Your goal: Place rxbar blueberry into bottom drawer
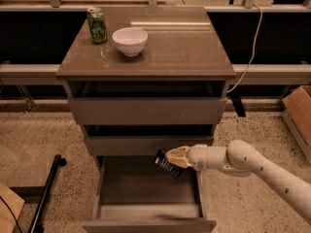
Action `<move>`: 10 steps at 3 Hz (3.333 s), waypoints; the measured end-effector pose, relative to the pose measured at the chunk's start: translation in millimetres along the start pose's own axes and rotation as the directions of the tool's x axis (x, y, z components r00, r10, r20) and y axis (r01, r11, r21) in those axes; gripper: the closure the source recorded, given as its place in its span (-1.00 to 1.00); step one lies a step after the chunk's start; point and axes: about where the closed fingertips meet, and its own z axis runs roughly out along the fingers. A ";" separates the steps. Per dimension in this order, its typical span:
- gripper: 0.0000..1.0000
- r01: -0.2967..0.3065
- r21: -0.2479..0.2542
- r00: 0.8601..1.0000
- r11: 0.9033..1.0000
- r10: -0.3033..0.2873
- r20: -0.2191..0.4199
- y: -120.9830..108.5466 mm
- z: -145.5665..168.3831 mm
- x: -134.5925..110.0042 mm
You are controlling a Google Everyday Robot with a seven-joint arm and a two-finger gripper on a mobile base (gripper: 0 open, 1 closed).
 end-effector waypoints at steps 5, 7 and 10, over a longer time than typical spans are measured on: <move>1.00 -0.048 0.065 0.998 0.997 0.050 -0.035 -4.2 95.3 165.6; 1.00 -0.233 0.124 0.970 0.965 0.240 -0.046 -24.5 125.9 285.6; 0.16 -0.285 0.137 0.957 0.949 0.290 -0.020 -42.1 136.3 313.2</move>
Offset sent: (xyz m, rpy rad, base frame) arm -0.0092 0.0352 -0.0573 -0.0451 -0.0157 0.0383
